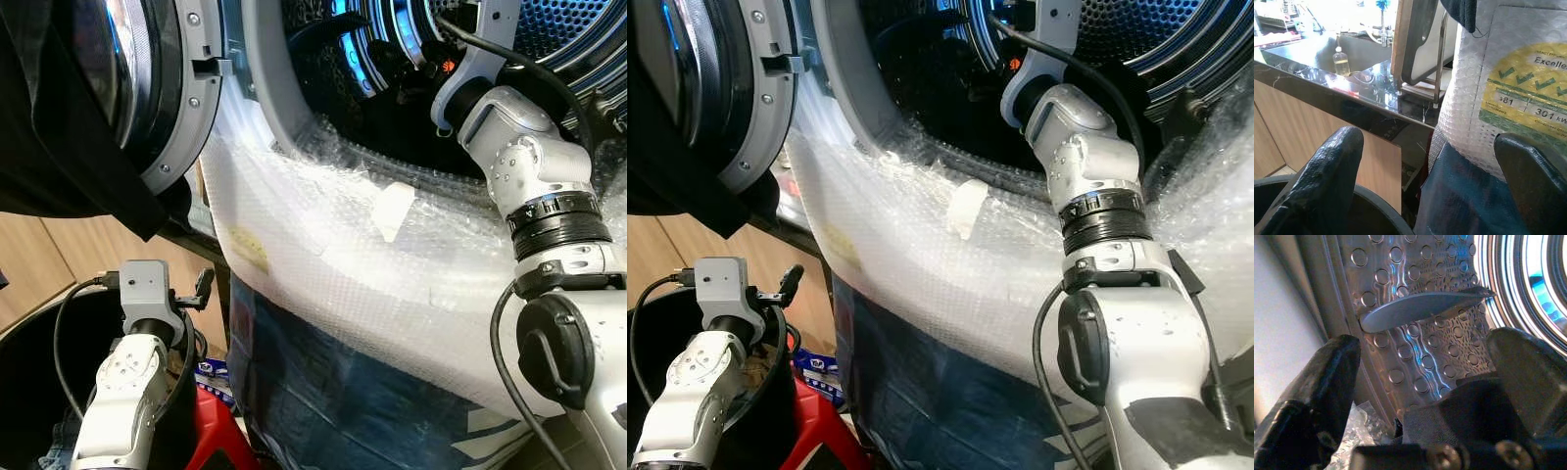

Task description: Clothes washing

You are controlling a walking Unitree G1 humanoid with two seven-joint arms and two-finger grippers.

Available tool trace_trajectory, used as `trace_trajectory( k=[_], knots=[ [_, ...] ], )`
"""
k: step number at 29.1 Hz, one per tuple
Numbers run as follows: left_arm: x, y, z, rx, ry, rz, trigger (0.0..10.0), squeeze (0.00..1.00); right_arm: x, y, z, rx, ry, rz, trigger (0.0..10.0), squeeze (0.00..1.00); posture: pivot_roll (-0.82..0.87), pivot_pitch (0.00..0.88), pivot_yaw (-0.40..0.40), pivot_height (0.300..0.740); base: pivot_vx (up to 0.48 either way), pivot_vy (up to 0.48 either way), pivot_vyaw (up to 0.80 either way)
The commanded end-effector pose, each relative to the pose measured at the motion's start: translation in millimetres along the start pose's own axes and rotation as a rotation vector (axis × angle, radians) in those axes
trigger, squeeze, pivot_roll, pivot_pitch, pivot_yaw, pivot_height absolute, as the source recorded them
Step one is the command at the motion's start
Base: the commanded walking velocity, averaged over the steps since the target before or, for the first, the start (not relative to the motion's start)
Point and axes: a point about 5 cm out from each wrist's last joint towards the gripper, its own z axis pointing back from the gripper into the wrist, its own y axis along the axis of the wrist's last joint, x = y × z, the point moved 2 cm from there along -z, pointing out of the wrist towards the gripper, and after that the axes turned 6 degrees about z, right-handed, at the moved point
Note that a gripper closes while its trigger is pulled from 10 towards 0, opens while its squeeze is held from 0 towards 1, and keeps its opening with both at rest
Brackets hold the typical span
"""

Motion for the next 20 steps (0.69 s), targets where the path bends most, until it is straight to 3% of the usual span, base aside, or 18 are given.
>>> trace_trajectory(
  k=[1, 12, 13, 14, 15, 16, 20],
  knots=[
    [3.1, 2, -2.6, 0.001, -0.014, 0.013, 10.0, 0.0, -1.4, 2, 1.1, 0.011, 0.007, -0.004, 10.0, 0.0, 0.01, 0.0, -0.037, 0.74, 0.0, 0.0, 0.0],
    [3.1, 2, -2.6, 0.001, -0.014, 0.013, 10.0, 0.0, -1.9, 3, 2.2, 0.009, 0.007, -0.004, 10.0, 0.0, 0.01, 0.0, -0.037, 0.74, 0.0, 0.0, 0.0],
    [3.8, 2, -4.1, 0.008, -0.01, 0.018, 10.0, 0.0, -4.2, 7, 1.5, 0.055, 0.021, -0.033, 10.0, 0.0, 0.0, 0.0, -0.055, 0.74, 0.0, 0.0, 0.0],
    [1.3, 2, -4.1, 0.007, -0.006, 0.011, 10.0, 0.0, -9.8, 17, 1.4, 0.129, 0.047, -0.091, 10.0, 0.0, 0.0, 0.0, -0.034, 0.74, 0.0, 0.0, 0.0],
    [-0.7, 6, -5.5, 0.018, 0.0, 0.008, 10.0, 0.0, -31.8, 27, 8.2, 0.225, 0.188, -0.116, 10.0, 0.0, 0.01, 0.0, -0.043, 0.74, 0.0, 0.0, 0.0],
    [-3.1, 12, -7.3, 0.039, 0.009, 0.004, 10.0, 0.0, -64.0, 36, 28.0, 0.336, 0.404, -0.122, 10.0, 0.0, 0.02, 0.001, -0.049, 0.74, 0.0, 0.0, 0.0],
    [-3.3, 13, -5.6, 0.047, 0.012, 0.009, 10.0, 0.0, -79.4, 35, 42.9, 0.375, 0.503, -0.115, 10.0, 0.0, 0.01, 0.0, -0.051, 0.74, 0.0, 0.0, 0.0]
  ],
)
